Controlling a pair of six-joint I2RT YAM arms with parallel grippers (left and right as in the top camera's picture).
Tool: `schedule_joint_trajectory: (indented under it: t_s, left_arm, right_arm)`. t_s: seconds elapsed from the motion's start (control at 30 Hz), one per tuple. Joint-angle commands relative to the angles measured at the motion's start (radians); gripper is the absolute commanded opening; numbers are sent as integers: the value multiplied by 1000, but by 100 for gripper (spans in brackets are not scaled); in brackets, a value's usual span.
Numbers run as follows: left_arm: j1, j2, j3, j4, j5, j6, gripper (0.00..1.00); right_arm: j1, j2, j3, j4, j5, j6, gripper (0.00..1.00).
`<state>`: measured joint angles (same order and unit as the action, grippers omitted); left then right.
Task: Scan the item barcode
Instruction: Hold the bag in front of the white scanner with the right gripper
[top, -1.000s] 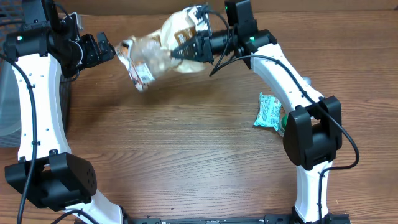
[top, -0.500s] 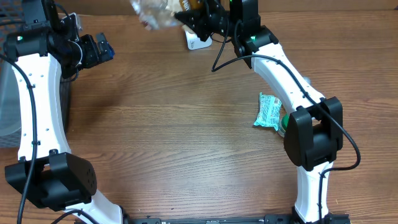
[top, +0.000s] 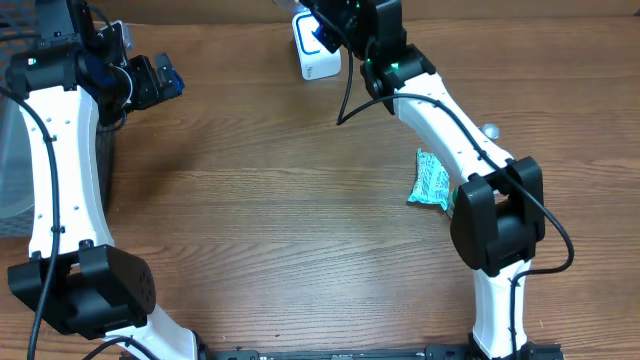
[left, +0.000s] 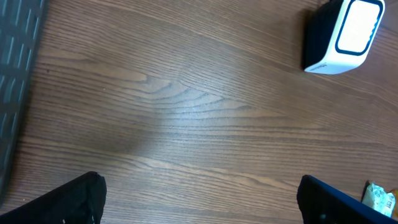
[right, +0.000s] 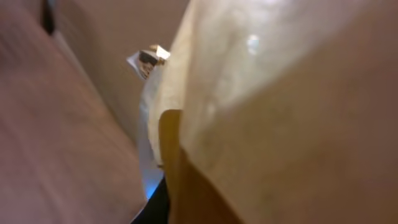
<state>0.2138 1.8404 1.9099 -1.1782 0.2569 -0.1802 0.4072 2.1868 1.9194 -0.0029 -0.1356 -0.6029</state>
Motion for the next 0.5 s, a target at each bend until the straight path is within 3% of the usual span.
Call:
schedule_joint_trajectory:
  t_s: [0.0, 0.17, 0.47]
  left_arm:
    - [-1, -10, 5, 2, -6, 8, 100]
    - [-1, -10, 5, 2, -6, 8, 100]
    - [-1, -10, 5, 2, -5, 8, 99]
  right_arm:
    - [-2, 45, 26, 25, 101, -87, 4]
    - [-2, 97, 26, 73, 137, -158, 4]
    - [-2, 119, 26, 95, 157, -153, 4]
